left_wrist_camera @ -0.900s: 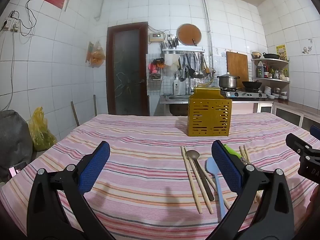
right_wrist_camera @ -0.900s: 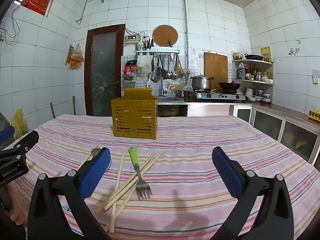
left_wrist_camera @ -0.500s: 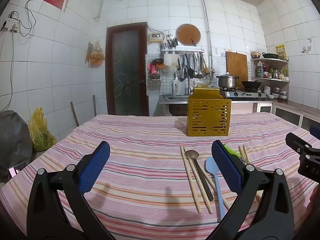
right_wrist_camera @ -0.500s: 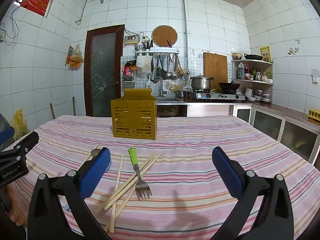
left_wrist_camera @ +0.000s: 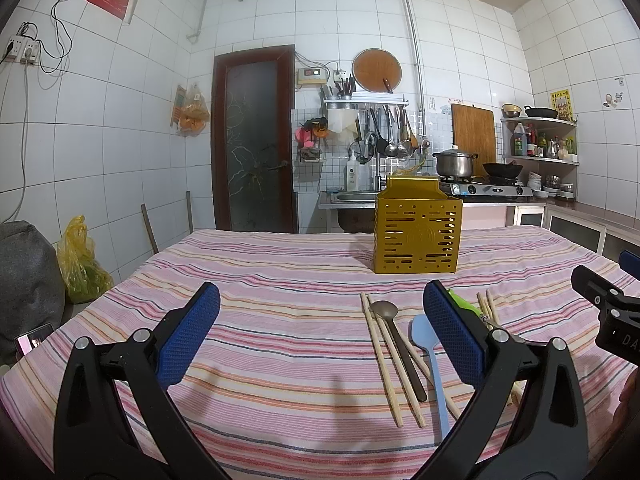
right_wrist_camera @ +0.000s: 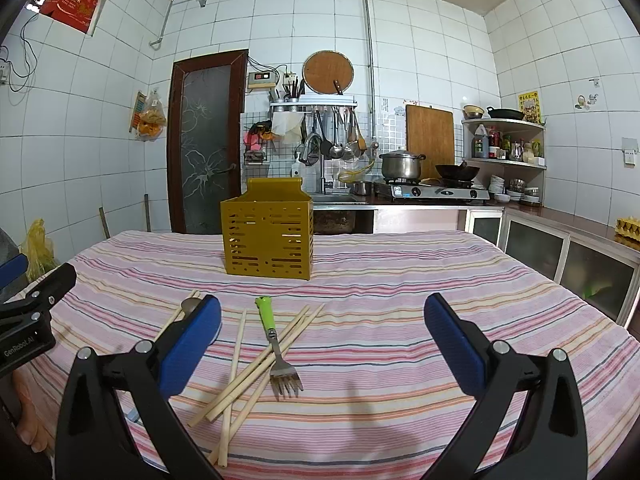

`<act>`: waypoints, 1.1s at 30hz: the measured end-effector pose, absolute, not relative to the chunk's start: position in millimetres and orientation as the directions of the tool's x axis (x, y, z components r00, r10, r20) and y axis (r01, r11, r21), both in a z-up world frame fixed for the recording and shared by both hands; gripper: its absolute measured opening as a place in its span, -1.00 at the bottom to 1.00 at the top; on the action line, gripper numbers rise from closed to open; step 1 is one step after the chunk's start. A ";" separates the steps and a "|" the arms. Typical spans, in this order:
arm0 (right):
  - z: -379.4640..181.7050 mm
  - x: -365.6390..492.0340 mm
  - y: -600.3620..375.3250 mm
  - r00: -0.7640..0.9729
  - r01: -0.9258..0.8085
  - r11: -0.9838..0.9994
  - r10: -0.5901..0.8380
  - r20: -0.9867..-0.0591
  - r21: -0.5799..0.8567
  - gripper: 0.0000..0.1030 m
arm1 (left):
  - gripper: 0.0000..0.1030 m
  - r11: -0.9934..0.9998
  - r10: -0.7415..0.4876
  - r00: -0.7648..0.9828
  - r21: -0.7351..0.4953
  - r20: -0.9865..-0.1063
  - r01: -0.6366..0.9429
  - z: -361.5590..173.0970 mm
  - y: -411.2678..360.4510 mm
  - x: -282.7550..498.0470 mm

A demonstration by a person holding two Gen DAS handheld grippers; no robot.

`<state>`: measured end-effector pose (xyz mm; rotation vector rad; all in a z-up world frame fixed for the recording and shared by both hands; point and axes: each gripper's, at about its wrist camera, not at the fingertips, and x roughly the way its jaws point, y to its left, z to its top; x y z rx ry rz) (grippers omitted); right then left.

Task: Organize utensils

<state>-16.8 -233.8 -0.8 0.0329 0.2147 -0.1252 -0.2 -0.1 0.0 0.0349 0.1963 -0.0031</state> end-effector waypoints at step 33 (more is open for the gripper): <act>0.1 -17.9 -233.0 0.970 0.129 0.991 -0.121 -0.212 0.022 0.93 | 0.90 0.999 0.000 0.981 0.034 -0.194 0.006 0.0 0.0 -0.1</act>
